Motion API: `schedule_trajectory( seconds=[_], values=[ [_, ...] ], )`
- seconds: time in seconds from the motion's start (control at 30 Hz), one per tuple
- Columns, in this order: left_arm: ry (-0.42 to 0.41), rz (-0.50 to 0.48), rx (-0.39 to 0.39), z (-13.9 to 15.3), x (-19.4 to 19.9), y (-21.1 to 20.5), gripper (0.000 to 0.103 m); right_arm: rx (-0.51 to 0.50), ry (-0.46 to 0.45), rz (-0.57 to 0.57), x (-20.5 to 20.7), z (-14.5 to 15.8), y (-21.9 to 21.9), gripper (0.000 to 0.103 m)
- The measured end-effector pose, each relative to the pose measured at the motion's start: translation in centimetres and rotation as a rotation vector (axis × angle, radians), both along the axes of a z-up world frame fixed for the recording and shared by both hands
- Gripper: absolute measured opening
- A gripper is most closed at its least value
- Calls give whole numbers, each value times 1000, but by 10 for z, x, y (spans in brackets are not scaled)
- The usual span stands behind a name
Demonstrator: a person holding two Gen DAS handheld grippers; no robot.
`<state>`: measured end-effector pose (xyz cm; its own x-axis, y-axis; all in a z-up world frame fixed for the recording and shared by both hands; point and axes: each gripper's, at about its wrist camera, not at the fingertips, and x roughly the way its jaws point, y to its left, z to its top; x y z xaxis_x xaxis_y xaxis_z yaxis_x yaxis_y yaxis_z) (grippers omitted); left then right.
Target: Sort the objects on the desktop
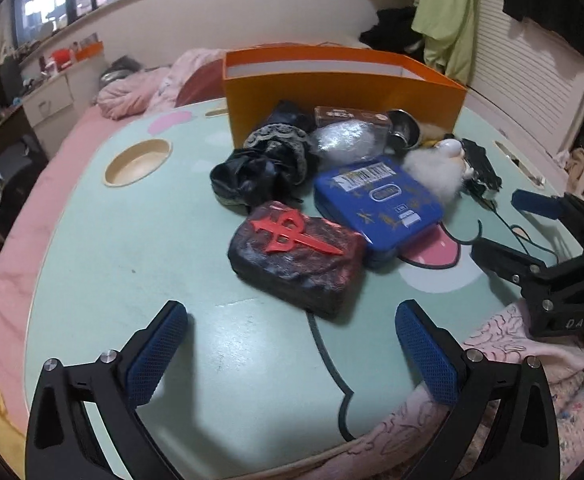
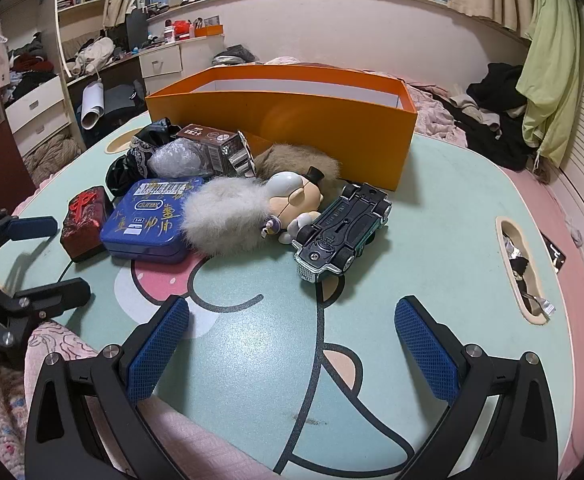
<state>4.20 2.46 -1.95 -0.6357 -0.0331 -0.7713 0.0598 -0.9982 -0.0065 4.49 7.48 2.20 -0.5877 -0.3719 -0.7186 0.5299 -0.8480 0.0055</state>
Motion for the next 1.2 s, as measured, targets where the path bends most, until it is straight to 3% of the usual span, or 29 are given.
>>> schedule_trajectory(
  seconds=[0.27,0.57,0.7,0.73,0.87,1.0,1.2],
  values=[
    [16,6,3,-2,4,0,103,0,0,0,1,0,0,103],
    [43,-4,75,4,-4,-12,103,0,1,0,0,0,0,103],
    [64,-10,54,8,-18,-13,102,0,2,0,0,0,0,103],
    [69,-24,45,8,-21,-11,99,0,2,0,1,0,0,103],
    [65,-59,24,5,-21,-3,68,-3,2,-1,1,0,0,103],
    [98,-81,41,8,-12,-2,68,-34,-12,-19,-1,3,3,102],
    [172,-63,70,19,3,-8,68,-108,-60,-93,-17,14,20,91]
  ],
)
